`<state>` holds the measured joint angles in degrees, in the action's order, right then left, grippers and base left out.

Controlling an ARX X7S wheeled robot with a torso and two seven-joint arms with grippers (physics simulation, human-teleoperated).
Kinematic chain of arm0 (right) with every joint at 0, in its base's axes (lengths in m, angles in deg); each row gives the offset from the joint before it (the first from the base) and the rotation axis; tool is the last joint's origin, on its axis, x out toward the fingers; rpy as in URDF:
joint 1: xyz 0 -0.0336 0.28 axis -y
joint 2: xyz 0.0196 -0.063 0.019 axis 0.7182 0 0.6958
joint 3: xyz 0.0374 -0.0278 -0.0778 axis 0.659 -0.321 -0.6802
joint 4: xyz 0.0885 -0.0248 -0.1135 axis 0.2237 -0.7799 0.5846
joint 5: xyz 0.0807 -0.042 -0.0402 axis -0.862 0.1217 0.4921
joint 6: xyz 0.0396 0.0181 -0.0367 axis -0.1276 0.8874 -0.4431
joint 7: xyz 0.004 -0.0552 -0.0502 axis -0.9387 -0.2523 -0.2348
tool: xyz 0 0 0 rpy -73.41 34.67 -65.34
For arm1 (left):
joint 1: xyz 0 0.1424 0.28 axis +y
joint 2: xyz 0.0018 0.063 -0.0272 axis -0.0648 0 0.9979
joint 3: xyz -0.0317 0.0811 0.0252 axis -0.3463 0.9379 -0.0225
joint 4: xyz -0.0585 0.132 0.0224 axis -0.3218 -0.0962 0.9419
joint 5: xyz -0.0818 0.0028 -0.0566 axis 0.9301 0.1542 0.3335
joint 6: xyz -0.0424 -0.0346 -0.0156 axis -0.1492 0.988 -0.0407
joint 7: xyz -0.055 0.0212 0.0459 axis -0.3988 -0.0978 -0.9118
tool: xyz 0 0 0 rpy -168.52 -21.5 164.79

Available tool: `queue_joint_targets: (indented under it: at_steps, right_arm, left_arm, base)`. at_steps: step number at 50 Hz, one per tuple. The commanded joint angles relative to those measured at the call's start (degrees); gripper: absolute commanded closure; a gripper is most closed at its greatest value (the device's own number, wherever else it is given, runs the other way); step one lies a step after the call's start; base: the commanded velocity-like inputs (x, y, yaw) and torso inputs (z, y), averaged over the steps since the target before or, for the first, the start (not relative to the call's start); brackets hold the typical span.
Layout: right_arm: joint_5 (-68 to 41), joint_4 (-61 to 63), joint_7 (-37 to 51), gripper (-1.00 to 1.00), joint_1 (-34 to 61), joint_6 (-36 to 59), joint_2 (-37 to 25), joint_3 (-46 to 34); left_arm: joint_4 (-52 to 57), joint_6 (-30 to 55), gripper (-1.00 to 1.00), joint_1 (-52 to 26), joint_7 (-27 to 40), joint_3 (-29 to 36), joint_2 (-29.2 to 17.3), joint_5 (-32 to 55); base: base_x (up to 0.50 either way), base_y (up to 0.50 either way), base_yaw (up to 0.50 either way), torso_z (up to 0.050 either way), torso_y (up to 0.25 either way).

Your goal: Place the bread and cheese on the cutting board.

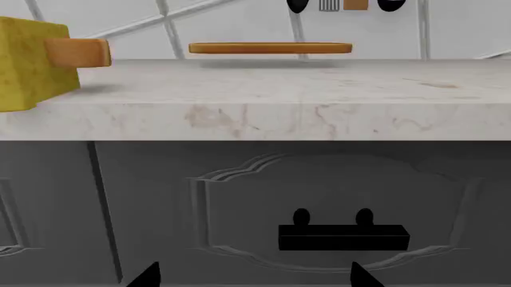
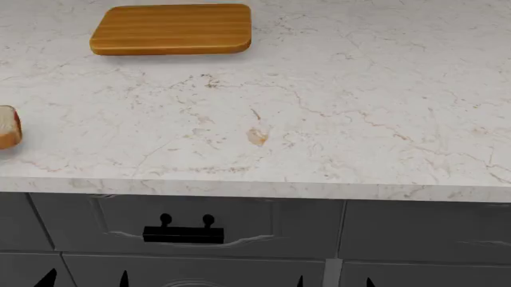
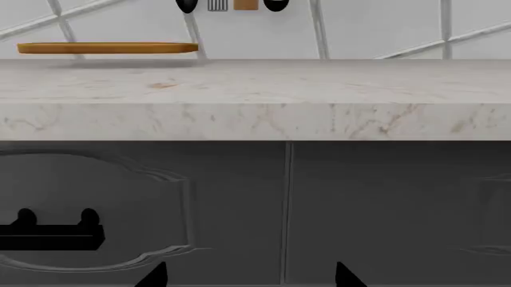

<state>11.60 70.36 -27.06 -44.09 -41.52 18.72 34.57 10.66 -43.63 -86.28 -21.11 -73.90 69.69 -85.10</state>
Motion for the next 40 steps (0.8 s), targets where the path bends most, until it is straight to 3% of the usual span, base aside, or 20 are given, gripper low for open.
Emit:
queue_joint_targets:
  at_steps: [1, 14, 18, 25, 32, 36, 40]
  right_arm:
    - [-1.5, 0.1, 1.8, -1.0, 0.0, 0.0, -1.5, -1.8]
    - [-3.6, -1.6, 3.2, -1.0, 1.2, -0.5, -3.2, -4.0]
    - [-3.8, 2.2, 4.7, -1.0, 0.7, 1.4, -3.5, -3.8]
    - [-2.5, 29.6, 6.3, -1.0, 4.4, 21.3, -5.7, -4.8]
    - [-4.2, 45.2, 7.0, -1.0, 12.5, 38.6, -6.2, -5.0]
    - [-5.6, 47.9, 6.7, -1.0, 16.0, 42.6, -6.6, -4.2]
    - [-5.5, 47.5, 6.2, -1.0, 14.2, 40.0, -7.6, -4.7]
  left_arm:
    - [0.4, 0.2, -1.0, 0.2, 0.8, 0.8, -0.6, 0.0]
    - [-1.0, -1.7, -1.0, -0.7, 2.5, 2.9, -2.9, 4.5]
    - [0.4, -2.2, -1.0, -0.6, 3.1, 2.7, -3.6, 5.1]
    - [22.7, 12.7, -1.0, -2.0, 5.3, -0.2, -6.5, 10.6]
    - [38.6, 28.1, -1.0, -7.0, 8.2, -2.4, -10.0, 14.7]
    - [42.9, 31.6, -1.0, -7.4, 8.9, -1.6, -11.5, 14.4]
    - [46.9, 31.9, -1.0, -6.0, 8.6, -0.5, -14.1, 12.7]
  base:
    - [0.0, 0.0, 0.0, 0.0, 0.0]
    - [0.0, 0.0, 0.0, 0.0, 0.0]
    - [0.0, 0.0, 0.0, 0.05, 0.0]
    - [0.0, 0.0, 0.0, 0.05, 0.0]
    - [0.0, 0.0, 0.0, 0.05, 0.0]
    - [0.0, 0.0, 0.0, 0.05, 0.0]
    - [0.0, 0.0, 0.0, 0.05, 0.0]
